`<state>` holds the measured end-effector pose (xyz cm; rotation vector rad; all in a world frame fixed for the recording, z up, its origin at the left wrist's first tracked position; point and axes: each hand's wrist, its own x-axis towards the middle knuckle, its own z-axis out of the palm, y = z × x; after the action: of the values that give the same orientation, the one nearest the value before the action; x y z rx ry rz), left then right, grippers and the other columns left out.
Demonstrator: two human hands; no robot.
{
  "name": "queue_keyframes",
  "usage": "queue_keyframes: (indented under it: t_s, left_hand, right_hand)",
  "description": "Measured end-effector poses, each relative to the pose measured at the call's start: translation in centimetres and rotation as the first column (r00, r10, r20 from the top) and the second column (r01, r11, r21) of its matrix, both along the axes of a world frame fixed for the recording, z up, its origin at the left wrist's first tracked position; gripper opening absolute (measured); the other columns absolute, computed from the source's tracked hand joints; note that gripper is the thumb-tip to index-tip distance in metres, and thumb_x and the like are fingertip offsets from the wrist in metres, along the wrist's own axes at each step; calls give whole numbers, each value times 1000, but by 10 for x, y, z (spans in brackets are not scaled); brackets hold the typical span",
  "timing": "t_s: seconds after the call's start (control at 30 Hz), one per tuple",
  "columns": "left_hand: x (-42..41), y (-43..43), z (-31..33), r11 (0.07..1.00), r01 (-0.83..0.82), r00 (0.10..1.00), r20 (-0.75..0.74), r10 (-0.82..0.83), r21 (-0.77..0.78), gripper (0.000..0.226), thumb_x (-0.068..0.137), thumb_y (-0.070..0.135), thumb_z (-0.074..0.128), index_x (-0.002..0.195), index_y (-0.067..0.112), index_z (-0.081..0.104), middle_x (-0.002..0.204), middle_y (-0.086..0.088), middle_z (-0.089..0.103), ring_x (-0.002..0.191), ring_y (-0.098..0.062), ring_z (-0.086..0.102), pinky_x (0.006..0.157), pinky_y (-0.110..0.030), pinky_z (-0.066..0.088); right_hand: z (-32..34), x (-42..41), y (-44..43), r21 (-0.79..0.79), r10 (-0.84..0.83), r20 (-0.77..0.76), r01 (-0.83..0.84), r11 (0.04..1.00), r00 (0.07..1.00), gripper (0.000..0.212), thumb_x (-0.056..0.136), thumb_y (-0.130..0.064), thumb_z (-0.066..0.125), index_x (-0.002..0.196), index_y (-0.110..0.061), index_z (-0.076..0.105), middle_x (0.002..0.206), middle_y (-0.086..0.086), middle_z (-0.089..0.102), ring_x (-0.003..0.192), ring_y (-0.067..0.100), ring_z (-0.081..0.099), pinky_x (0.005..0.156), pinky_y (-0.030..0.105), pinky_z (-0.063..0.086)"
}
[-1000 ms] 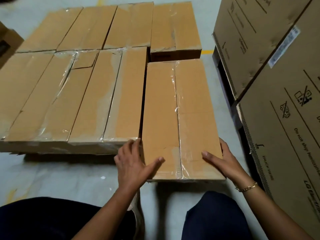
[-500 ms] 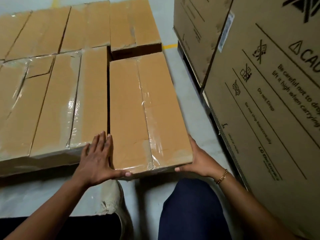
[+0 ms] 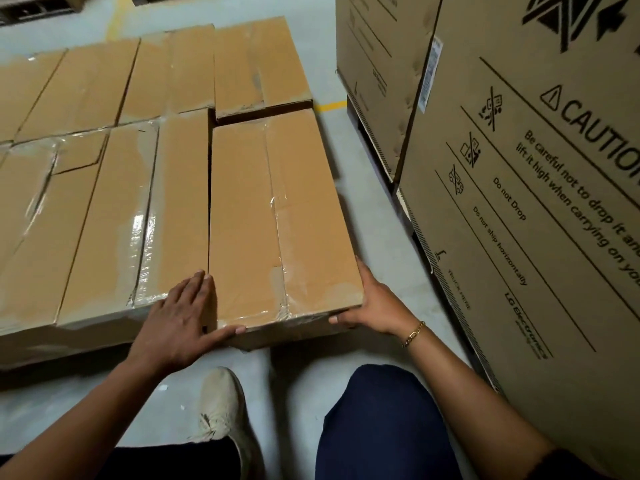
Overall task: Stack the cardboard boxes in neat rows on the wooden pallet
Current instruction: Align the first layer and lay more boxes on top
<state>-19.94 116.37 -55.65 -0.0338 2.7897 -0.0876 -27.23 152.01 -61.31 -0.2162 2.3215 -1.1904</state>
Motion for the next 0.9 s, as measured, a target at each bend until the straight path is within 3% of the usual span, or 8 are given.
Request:
queue_keyframes:
  t_s: [0.27, 0.47, 0.63, 0.73, 0.8, 0.9]
  left_hand:
    - [-8, -1, 6, 998, 43, 997, -55, -46, -46, 133, 67, 104, 2, 165, 14, 12, 170, -6, 18, 148, -28, 28, 114, -52, 36]
    - [-24, -6, -1, 990, 104, 988, -105, -114, -98, 136, 67, 107, 18, 162, 8, 27, 167, -9, 28, 129, -36, 46, 94, -53, 46]
    - [-30, -13, -6, 986, 137, 984, -102, -147, -97, 131, 73, 103, 23, 158, 4, 35, 160, -16, 39, 119, -38, 51, 89, -52, 48]
    - [-28, -14, -12, 988, 135, 981, -131, -145, -77, 127, 75, 100, 26, 158, 4, 34, 160, -17, 38, 126, -39, 47, 95, -55, 44]
    - [-25, -15, -19, 990, 132, 979, -152, -137, -42, 126, 77, 99, 28, 161, 5, 26, 167, -16, 27, 145, -38, 35, 110, -57, 35]
    - [-23, -21, -32, 989, 144, 975, -177, -137, 27, 125, 79, 97, 26, 165, 9, 5, 173, -11, 0, 159, -29, 7, 125, -56, 17]
  right_hand:
    - [9, -21, -5, -29, 21, -10, -21, 999, 1000, 134, 63, -36, 97, 161, -33, 5, 137, -9, 56, 122, 12, 55, 106, 27, 44]
    - [5, -32, -8, 8, 27, -13, -27, 1000, 1000, 133, 60, -42, 97, 160, -35, 9, 132, -11, 58, 121, 17, 58, 104, 30, 47]
    - [0, -39, -10, -4, 19, -16, -19, 1000, 1000, 133, 57, -47, 97, 158, -39, 11, 135, -10, 60, 122, 16, 59, 107, 34, 47]
    - [-4, -40, -9, -63, 25, 14, -24, 998, 1000, 132, 58, -45, 97, 158, -39, 11, 139, -14, 56, 125, 10, 56, 109, 28, 44]
    - [-5, -39, -4, -219, 42, 103, -18, 976, 994, 128, 59, -46, 96, 159, -37, 16, 145, -18, 51, 131, 4, 52, 110, 24, 42]
    - [-20, -38, -2, -366, -110, 357, 248, 897, 928, 106, 64, -76, 78, 153, -35, 38, 148, -13, 52, 136, 5, 48, 111, 30, 40]
